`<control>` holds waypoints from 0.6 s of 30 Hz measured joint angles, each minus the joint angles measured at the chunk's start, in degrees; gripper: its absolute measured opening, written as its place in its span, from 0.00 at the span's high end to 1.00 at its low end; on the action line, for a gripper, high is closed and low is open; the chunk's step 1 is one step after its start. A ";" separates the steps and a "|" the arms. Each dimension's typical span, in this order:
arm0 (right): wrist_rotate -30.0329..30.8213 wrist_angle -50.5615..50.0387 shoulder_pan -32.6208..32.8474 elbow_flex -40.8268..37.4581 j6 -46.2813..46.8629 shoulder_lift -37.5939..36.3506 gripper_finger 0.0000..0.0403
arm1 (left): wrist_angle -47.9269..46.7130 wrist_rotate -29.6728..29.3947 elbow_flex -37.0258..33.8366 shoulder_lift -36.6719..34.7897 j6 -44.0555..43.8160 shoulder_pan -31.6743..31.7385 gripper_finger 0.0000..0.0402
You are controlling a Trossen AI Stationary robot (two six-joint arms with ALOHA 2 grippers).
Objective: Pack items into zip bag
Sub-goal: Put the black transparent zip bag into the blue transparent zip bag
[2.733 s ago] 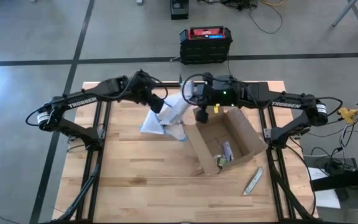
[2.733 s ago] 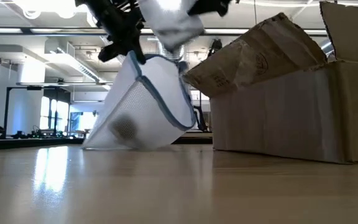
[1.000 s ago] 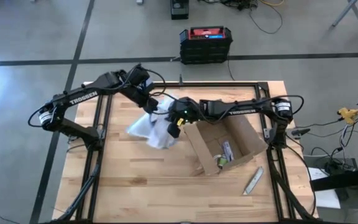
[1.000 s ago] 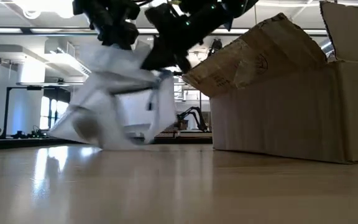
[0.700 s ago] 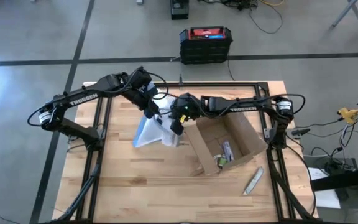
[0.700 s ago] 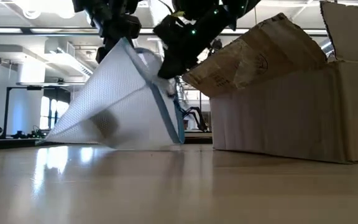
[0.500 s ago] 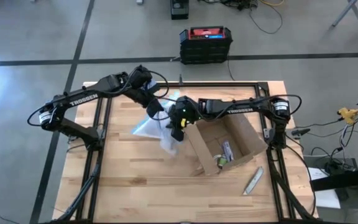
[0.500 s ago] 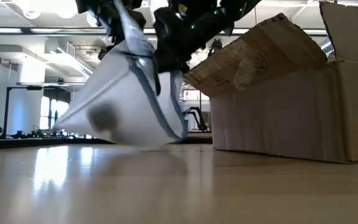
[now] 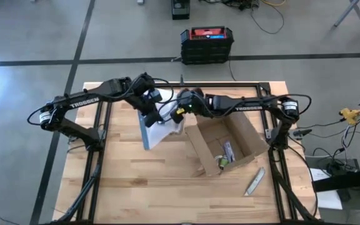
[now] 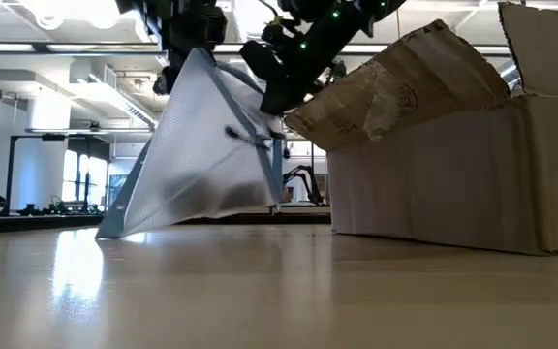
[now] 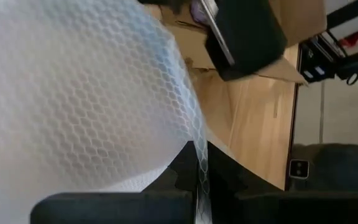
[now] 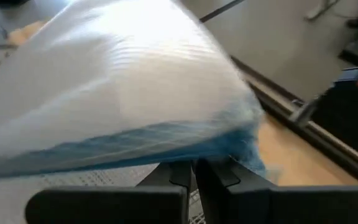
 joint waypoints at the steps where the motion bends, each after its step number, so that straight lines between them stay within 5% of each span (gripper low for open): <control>1: 0.73 -0.11 -0.18 0.00 0.43 -0.17 1.00 | -0.15 0.00 0.00 0.00 0.38 -0.25 1.00; 18: 8.61 0.18 -0.35 0.00 6.79 -0.20 1.00 | 8.92 0.21 -3.65 -0.02 6.35 -1.11 1.00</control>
